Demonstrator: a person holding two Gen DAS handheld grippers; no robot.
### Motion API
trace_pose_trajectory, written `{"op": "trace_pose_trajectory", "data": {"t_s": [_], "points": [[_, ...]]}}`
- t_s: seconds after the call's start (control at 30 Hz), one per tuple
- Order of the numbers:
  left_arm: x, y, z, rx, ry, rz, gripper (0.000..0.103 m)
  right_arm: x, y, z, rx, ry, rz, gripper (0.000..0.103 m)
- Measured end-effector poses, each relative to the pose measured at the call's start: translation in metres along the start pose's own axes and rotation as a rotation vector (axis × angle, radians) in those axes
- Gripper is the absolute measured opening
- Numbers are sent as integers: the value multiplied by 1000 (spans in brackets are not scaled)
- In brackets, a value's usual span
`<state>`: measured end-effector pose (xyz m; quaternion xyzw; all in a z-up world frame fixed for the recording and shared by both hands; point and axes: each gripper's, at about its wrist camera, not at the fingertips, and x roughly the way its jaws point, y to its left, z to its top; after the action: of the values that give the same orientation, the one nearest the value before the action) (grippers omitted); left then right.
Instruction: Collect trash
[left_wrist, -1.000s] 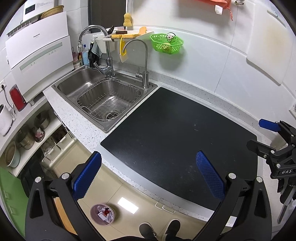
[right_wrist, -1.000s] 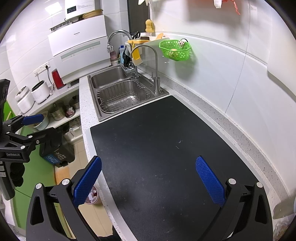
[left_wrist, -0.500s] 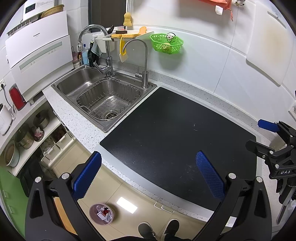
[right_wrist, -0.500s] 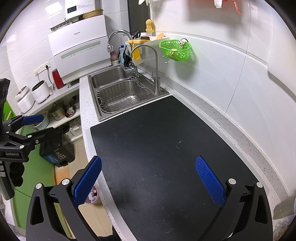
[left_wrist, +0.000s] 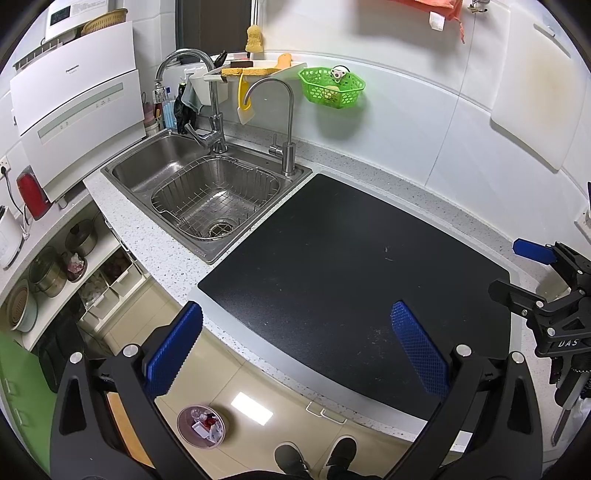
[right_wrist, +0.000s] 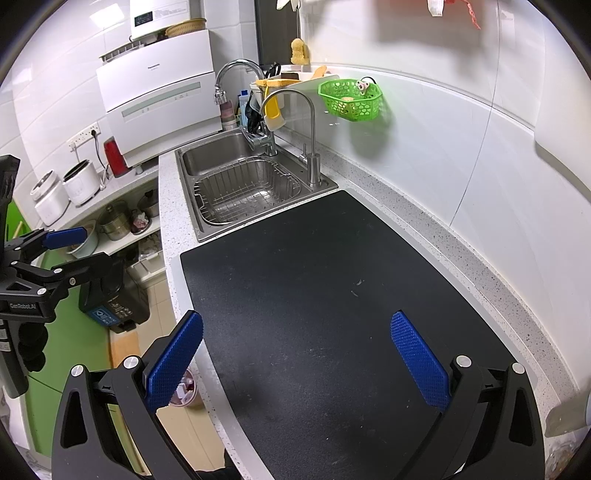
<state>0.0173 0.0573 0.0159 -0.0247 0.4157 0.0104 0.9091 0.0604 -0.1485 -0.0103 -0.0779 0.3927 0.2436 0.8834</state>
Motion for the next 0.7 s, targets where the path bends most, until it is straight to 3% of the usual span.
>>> {"op": "trace_pose_trajectory", "data": {"t_s": [0.53,0.7], "points": [[1,2,0,-14,3,-6,100,0,0,0,-1,1,0,97],[3,0,1,8,-3,22,100,0,0,0,1,0,-1,97]]}}
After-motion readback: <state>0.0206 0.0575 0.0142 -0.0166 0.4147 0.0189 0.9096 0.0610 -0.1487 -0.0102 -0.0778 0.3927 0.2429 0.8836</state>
